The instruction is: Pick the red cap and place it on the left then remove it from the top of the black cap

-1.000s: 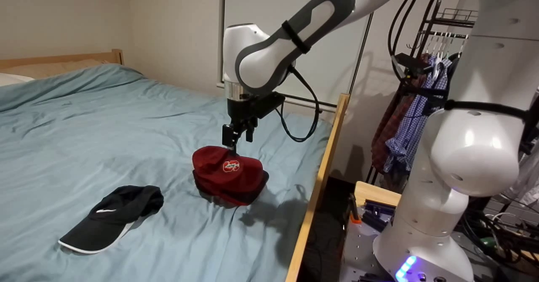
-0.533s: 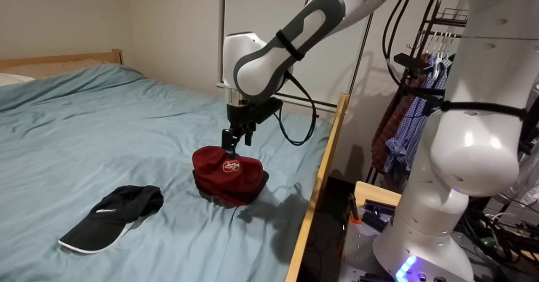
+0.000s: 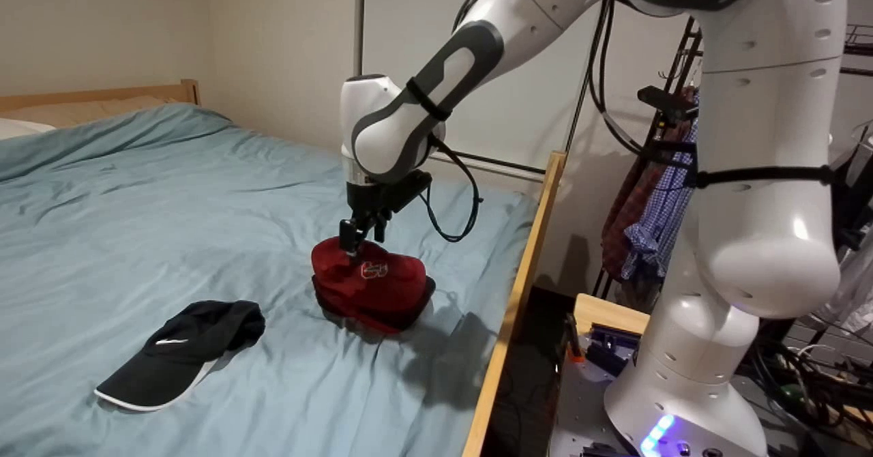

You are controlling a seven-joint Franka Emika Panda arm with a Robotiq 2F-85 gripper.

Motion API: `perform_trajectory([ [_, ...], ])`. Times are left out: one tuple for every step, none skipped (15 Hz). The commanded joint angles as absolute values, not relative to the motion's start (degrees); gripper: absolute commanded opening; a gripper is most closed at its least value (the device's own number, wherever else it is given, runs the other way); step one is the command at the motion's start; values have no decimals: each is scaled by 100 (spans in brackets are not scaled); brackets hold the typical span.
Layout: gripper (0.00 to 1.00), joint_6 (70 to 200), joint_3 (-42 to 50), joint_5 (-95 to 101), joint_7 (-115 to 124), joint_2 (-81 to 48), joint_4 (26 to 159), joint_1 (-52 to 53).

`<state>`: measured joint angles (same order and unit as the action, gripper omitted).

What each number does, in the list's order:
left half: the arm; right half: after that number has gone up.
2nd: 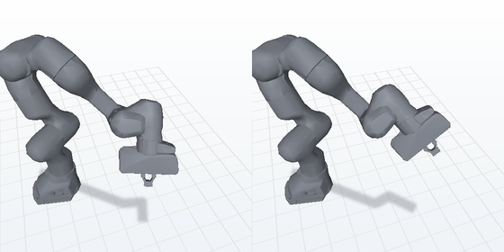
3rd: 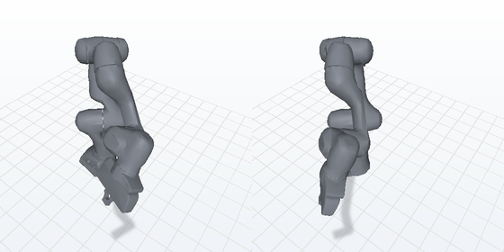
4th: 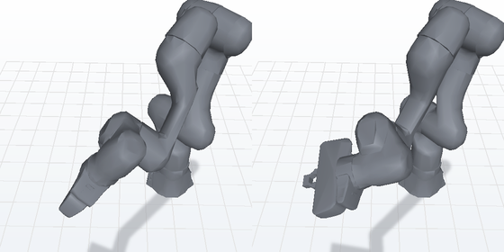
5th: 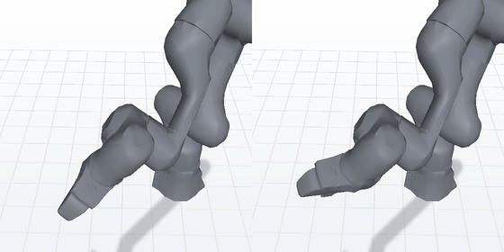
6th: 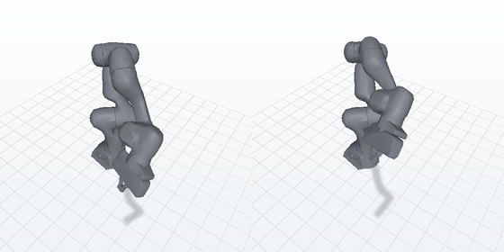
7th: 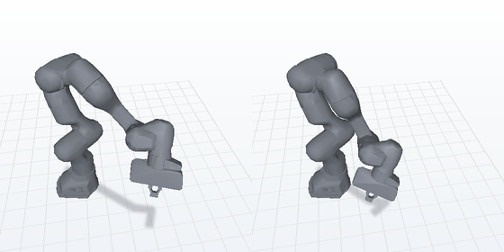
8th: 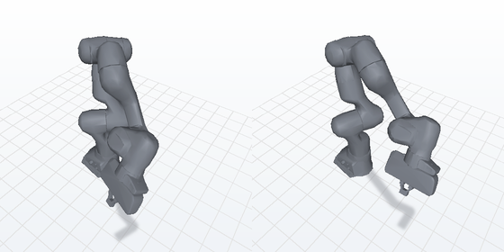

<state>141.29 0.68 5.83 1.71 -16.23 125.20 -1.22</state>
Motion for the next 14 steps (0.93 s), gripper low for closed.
perform_trajectory([
  [100,14198,155,667,-52,-2259,11875,-122],
  [100,14194,177,690,-38,-2399,11729,-115],
  [100,14198,234,748,40,-2525,11601,-94],
  [100,14205,289,817,112,-2631,11494,-61],
  [100,14233,379,950,235,-2710,11418,-2],
  [100,14255,468,1086,355,-2774,11351,58],
  [100,14247,561,1208,461,-2806,11305,117],
  [100,14234,599,1258,471,-2837,11263,127],
  [100,14213,536,1137,344,-2889,11223,52],
  [100,14195,483,1035,265,-2942,11177,9],
  [75,14130,443,984,229,-2989,11142,0],
  [74,14120,410,932,221,-3021,11125,-7],
  [67,14104,365,868,191,-3028,11124,-22],
  [60,14111,334,818,192,-3027,11134,-27],
])
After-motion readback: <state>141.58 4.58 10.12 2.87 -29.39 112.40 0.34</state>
